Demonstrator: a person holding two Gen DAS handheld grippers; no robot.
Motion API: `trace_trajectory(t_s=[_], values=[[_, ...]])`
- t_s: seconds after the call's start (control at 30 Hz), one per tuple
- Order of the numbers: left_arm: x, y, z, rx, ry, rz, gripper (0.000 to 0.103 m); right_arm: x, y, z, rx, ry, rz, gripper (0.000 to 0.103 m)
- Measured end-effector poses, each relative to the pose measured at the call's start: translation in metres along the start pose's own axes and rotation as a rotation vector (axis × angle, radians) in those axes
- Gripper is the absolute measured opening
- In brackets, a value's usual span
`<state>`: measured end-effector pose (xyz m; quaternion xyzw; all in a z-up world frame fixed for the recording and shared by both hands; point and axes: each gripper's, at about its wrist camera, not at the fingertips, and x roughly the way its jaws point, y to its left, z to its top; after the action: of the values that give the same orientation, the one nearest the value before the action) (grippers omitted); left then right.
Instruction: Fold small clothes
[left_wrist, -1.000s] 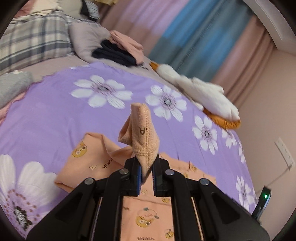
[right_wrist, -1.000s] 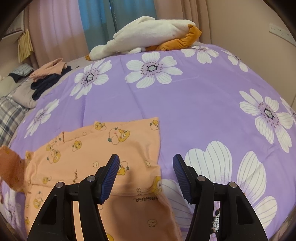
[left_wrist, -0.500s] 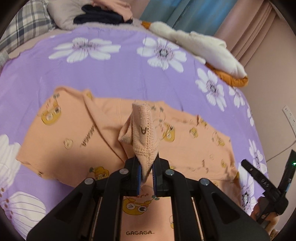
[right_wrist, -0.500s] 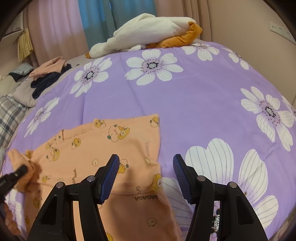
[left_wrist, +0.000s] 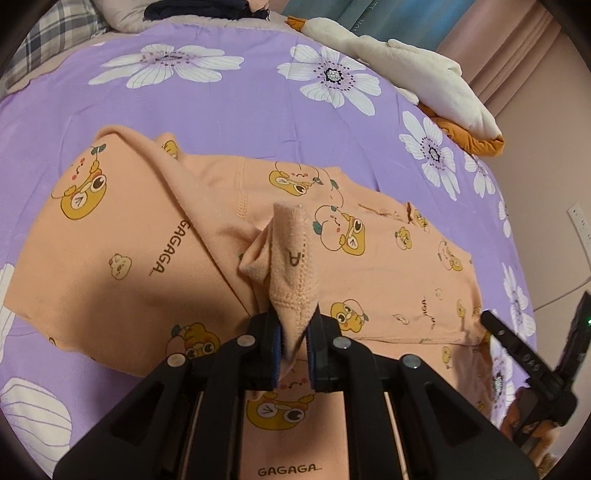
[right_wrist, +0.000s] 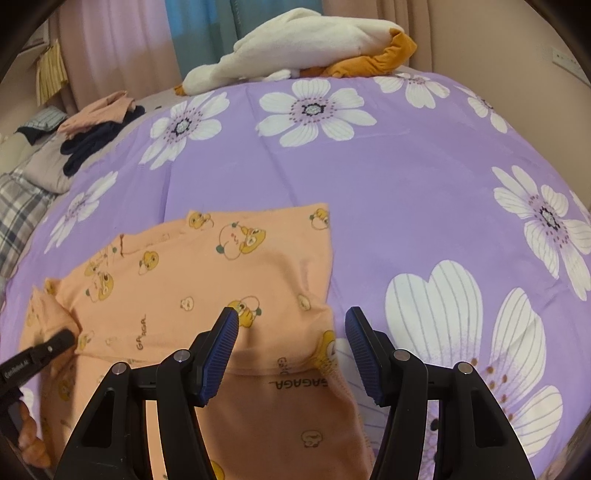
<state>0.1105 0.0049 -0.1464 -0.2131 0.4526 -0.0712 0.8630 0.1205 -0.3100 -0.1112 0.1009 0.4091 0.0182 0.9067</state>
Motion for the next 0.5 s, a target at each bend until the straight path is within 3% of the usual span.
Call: trace_trajectory(t_s=[0.1,0.17,0.37,0.5], values=[[-0.007,-0.001,0.004,0.004,0.011,-0.024,0.024,0.005,0.000,-0.002,-0.007,0.020,-0.015,0.059],[-0.019,-0.003,0.005,0.017,0.002,-0.032,0.050,0.009,0.000,-0.004,-0.010,0.033,-0.025,0.059],[-0.070,0.005,0.016,0.041,-0.134,-0.004,0.073,0.015,0.004,-0.007,-0.027,0.054,-0.038,0.059],[-0.099,0.038,0.025,-0.004,-0.205,0.089,0.073,0.012,0.008,-0.008,-0.043,0.053,-0.045,0.059]])
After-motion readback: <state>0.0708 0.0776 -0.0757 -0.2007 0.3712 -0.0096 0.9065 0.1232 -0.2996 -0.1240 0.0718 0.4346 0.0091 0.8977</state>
